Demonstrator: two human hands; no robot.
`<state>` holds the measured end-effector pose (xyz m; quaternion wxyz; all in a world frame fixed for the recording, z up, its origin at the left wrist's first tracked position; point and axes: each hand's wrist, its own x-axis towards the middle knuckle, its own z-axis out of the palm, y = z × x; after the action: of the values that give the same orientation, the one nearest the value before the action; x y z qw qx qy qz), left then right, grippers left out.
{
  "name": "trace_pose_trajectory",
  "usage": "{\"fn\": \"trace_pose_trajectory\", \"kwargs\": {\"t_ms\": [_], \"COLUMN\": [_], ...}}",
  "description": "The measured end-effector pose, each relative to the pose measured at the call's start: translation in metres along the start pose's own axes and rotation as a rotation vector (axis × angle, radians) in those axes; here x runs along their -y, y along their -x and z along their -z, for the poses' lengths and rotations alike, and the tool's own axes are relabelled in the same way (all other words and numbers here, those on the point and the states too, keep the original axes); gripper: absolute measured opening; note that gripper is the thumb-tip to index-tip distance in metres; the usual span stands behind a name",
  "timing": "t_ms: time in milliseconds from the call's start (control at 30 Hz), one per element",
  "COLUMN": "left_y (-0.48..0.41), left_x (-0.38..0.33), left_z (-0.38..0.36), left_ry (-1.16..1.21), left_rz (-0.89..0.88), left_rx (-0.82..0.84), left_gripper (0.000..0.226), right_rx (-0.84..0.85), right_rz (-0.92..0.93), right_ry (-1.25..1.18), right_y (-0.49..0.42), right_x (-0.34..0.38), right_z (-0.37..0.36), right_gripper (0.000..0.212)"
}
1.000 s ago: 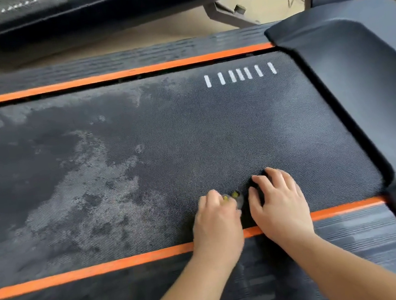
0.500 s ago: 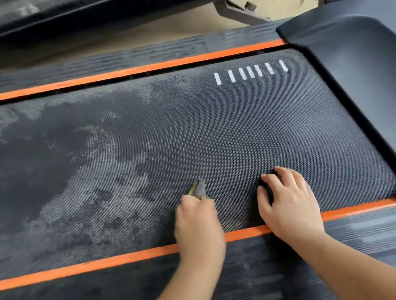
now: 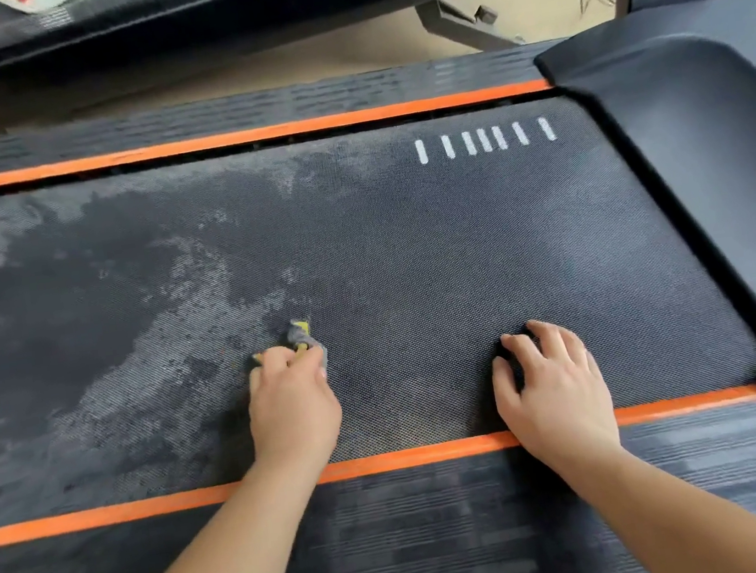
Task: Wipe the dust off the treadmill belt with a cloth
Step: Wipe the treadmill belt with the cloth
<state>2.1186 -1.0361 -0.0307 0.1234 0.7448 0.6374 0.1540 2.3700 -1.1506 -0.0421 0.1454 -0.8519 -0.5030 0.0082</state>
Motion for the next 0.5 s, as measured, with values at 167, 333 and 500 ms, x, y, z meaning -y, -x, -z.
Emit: {"fn": "trace_pose_trajectory", "kwargs": {"t_ms": [167,333,500], "left_y": [0.008,0.065,0.009], "left_x": [-0.045,-0.113,-0.019], "left_z": [0.0,-0.02,0.002], "left_ry": [0.114,0.269,0.021], "left_rz": [0.112,-0.302,-0.377], "left_rx": [0.075,0.283,0.068], "left_gripper": [0.017,0.014,0.016], "right_rx": [0.008,0.006,-0.005], "right_rz": [-0.005,-0.013,-0.01], "right_ry": [-0.003,-0.019,-0.036], "right_y": [-0.001,-0.001,-0.001], "right_x": [0.0,0.0,-0.001], "right_z": [0.0,0.0,0.002], "right_gripper": [0.042,0.043,0.041]}}
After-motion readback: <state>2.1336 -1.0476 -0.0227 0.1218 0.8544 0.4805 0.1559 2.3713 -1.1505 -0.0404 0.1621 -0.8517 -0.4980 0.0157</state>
